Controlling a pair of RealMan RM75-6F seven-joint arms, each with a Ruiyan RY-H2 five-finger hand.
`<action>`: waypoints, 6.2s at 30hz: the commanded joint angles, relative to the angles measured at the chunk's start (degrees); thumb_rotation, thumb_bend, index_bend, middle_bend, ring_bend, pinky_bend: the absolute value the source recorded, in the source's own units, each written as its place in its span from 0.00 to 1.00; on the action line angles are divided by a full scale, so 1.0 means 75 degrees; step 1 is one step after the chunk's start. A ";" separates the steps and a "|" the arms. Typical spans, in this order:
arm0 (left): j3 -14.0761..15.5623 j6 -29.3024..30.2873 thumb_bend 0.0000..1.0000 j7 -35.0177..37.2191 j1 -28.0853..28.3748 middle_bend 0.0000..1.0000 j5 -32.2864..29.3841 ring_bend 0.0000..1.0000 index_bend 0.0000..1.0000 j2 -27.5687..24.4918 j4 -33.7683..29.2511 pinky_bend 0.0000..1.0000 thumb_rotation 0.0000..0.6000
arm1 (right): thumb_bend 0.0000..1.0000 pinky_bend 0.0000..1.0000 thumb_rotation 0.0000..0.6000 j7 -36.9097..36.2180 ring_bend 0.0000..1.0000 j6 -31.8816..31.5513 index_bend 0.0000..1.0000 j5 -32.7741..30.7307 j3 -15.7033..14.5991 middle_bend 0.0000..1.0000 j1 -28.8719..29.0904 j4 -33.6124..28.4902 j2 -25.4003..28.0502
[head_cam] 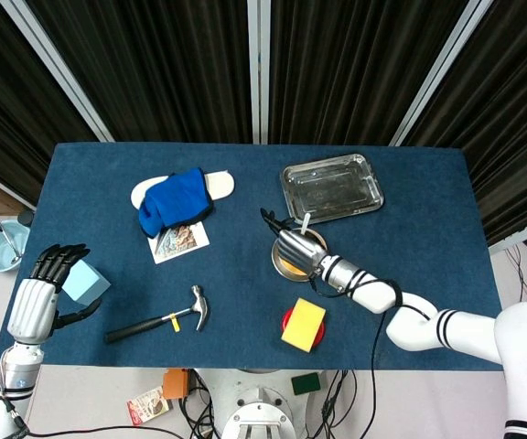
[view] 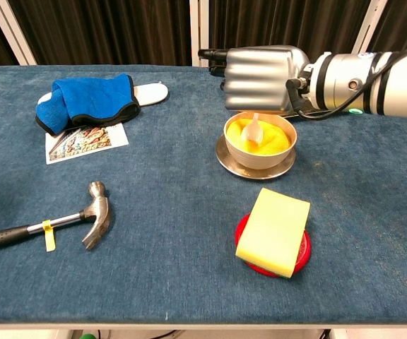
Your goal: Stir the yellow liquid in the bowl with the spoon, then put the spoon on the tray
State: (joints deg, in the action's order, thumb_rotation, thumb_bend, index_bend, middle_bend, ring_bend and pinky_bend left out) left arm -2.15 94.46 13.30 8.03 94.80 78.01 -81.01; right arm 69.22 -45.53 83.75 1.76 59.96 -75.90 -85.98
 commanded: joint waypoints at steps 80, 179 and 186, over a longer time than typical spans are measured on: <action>-0.0015 0.0180 0.13 -0.0514 -0.0144 0.15 0.0118 0.13 0.17 -0.0135 -0.0478 0.11 1.00 | 0.49 0.00 1.00 0.5459 0.24 -0.0727 0.90 -0.1963 0.0048 0.53 0.0240 -0.1381 0.0182; -0.0158 -0.0310 0.13 -0.1027 -0.0082 0.15 -0.0333 0.13 0.17 -0.0940 -0.0866 0.11 1.00 | 0.21 0.00 1.00 -0.3509 0.09 -0.3288 0.19 -0.3629 0.0987 0.22 -0.2568 -0.2849 0.2271; -0.0106 -0.0701 0.13 -0.1106 -0.0189 0.15 -0.0863 0.13 0.17 -0.1180 -0.0935 0.11 1.00 | 0.22 0.00 1.00 -0.6334 0.01 -0.4931 0.07 -0.1191 -0.0304 0.15 -0.4642 -0.3312 0.3344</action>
State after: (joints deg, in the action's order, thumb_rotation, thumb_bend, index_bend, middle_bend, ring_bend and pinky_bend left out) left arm -3.08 89.63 5.28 6.85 88.82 69.54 -87.74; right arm 33.17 -75.20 64.30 6.03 34.39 -98.23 -66.49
